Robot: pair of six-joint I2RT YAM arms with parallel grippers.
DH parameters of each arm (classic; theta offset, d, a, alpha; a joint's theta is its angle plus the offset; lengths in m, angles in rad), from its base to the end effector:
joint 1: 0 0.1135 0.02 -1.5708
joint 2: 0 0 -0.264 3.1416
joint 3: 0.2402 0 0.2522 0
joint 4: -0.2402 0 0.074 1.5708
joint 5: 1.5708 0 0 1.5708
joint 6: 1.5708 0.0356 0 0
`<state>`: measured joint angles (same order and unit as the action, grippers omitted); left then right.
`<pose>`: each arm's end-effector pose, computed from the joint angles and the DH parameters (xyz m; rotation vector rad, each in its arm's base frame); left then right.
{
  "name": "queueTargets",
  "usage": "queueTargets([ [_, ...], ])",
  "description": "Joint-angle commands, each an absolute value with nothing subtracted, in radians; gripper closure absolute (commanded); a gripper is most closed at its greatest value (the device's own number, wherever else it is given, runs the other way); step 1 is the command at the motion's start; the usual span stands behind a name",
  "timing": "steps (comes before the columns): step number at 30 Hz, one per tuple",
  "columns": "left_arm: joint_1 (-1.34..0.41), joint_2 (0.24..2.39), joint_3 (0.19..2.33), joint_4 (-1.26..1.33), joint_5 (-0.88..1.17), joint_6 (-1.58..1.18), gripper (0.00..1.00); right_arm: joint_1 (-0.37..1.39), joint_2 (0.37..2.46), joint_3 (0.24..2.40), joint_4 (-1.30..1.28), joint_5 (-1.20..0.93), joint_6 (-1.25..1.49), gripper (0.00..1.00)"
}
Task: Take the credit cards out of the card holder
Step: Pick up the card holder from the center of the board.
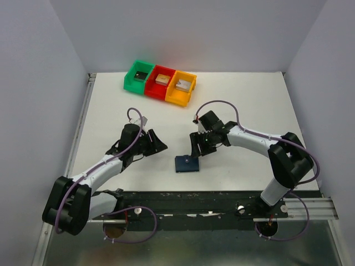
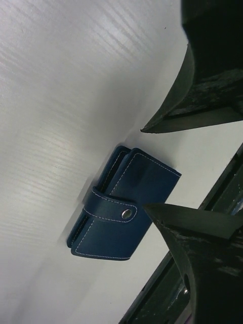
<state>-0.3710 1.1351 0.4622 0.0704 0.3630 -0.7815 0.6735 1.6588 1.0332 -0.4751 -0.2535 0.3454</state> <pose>0.2060 -0.0937 0.1863 -0.2530 2.3114 -1.0194 0.2493 0.2103 0.1850 -0.5385 2.7332 0.6350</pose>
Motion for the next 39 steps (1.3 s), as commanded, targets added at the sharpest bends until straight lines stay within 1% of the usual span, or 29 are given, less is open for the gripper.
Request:
queueTargets([
  [1, -0.396, 1.183, 0.499, 0.074, 0.370, -0.759, 0.48, 0.658, 1.690, 1.000, -0.394, -0.330, 0.380, 0.37],
  [4, -0.400, 1.204, 0.502, 0.077, 0.371, -0.756, 0.50, 0.657, 1.700, 0.979, -0.376, -0.353, 0.393, 0.43],
  [11, -0.402, 1.206, 0.497, 0.081, 0.367, -0.759, 0.50, 0.655, 1.697, 0.937, -0.341, -0.383, 0.408, 0.52],
  [20, -0.405, 1.213, 0.479, 0.087, 0.357, -0.767, 0.52, 0.620, 1.678, 0.859, -0.224, -0.463, 0.456, 0.59],
  [23, -0.408, 1.219, 0.480, 0.087, 0.351, -0.767, 0.53, 0.606, 1.675, 0.836, -0.177, -0.502, 0.468, 0.65],
  [31, -0.410, 1.232, 0.485, 0.092, 0.341, -0.776, 0.53, 0.584, 1.666, 0.799, -0.127, -0.555, 0.468, 0.85],
  [32, -0.410, 1.232, 0.488, 0.095, 0.341, -0.779, 0.53, 0.583, 1.658, 0.796, -0.124, -0.558, 0.468, 0.89],
  [33, -0.410, 1.236, 0.486, 0.100, 0.342, -0.781, 0.53, 0.580, 1.654, 0.792, -0.120, -0.564, 0.465, 0.99],
  [39, -0.410, 1.221, 0.491, 0.123, 0.341, -0.793, 0.53, 0.563, 1.606, 0.766, -0.104, -0.587, 0.471, 1.00],
])
